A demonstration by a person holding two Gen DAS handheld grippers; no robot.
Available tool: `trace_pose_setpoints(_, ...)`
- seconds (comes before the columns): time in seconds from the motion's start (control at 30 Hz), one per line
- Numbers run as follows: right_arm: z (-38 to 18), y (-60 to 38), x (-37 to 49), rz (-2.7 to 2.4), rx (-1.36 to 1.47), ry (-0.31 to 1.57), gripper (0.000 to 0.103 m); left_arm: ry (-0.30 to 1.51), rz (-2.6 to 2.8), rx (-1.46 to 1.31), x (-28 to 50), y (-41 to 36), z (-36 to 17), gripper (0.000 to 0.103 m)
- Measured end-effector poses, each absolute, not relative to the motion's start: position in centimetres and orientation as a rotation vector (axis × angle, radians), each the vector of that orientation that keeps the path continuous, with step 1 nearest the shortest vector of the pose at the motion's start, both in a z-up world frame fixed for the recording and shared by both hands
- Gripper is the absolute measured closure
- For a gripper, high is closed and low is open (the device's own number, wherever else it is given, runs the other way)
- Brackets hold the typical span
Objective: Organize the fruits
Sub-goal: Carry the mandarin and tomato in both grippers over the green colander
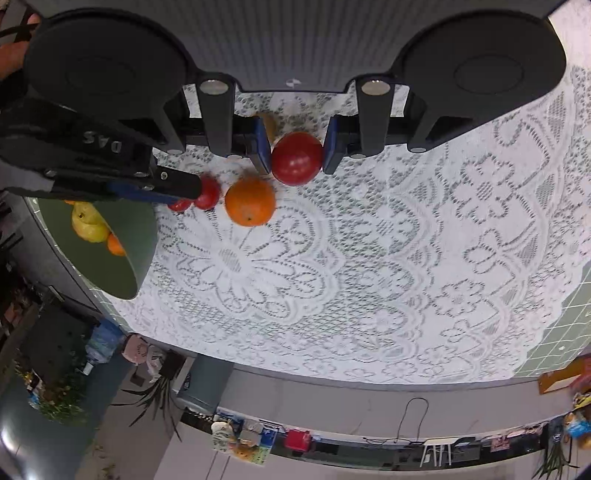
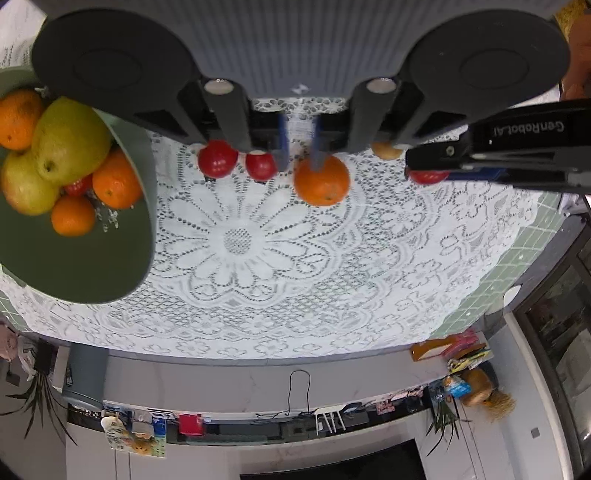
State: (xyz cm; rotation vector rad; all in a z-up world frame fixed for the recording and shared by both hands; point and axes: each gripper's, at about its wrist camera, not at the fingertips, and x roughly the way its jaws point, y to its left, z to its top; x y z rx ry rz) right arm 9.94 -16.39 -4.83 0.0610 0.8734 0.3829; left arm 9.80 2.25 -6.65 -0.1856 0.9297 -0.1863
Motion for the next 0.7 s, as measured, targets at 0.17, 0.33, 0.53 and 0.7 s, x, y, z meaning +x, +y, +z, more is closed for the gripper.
trace_pose_setpoints(0.17,-4.6,-15.3,10.0,0.431,0.025,0.839,0.063,0.929,-0.156,-0.186,9.7,3.1,-6.6,0.069)
trace_pose_setpoints(0.33,-5.7,-13.1,10.9,0.435,-0.086,0.839,0.063,0.929,-0.139,-0.198,10.0,3.8,-6.7,0.069)
trace_pose_setpoints(0.53,-6.6,-12.0,11.7,0.442,-0.126,0.833,0.063,0.939,-0.141,-0.198,10.3,4.2,-7.0,0.069)
trace_pose_setpoints(0.7,-7.2,-11.2,12.1,0.417,-0.187,0.832,0.061,0.939,-0.153,-0.204,10.5,4.2,-7.0,0.069)
